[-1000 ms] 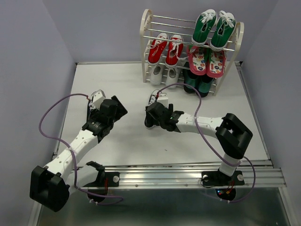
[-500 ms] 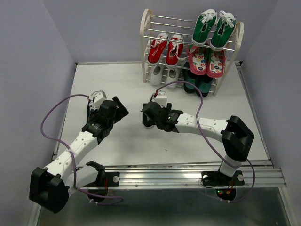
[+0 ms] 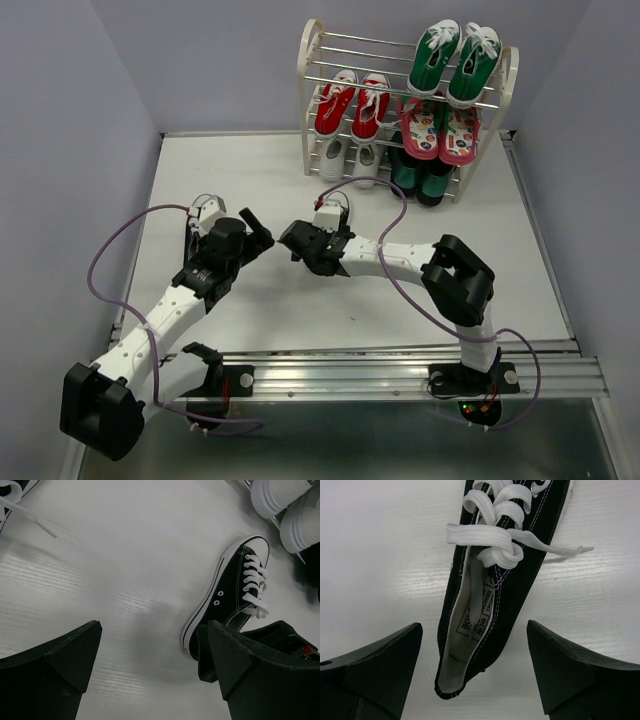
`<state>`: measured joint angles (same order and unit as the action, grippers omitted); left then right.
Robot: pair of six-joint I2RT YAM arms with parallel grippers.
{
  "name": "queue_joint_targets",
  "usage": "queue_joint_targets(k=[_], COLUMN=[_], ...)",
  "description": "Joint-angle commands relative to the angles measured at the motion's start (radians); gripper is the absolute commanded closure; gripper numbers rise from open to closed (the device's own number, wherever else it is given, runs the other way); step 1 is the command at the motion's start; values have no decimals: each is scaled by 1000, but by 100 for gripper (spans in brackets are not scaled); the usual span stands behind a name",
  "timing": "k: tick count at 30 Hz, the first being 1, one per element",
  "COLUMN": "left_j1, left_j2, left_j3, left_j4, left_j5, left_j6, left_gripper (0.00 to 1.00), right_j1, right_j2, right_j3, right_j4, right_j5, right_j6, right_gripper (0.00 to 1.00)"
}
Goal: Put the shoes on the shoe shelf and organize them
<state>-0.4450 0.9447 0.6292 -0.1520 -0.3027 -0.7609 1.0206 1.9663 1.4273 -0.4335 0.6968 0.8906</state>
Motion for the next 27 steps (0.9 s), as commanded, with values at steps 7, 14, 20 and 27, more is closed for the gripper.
queue_joint_targets(k=[7, 14, 20, 27], left_j1=[3, 5, 3, 3], left_j2=[-32, -30, -32, -30], left_j3=[-22, -23, -22, -19], left_j4=[48, 49, 43, 37], left_j5=[1, -3, -6, -18], left_j6=[3, 3, 5, 3], left_gripper=[1, 1, 1, 1], right_j1=[3, 3, 3, 3], right_j2=[48, 36, -9, -269], right_j3=[62, 30, -16, -220], right_j4=[-45, -51, -50, 264], right_j5=[90, 98, 118, 110], right_j6=[97, 105, 90, -427], right_gripper=[30, 65, 99, 99])
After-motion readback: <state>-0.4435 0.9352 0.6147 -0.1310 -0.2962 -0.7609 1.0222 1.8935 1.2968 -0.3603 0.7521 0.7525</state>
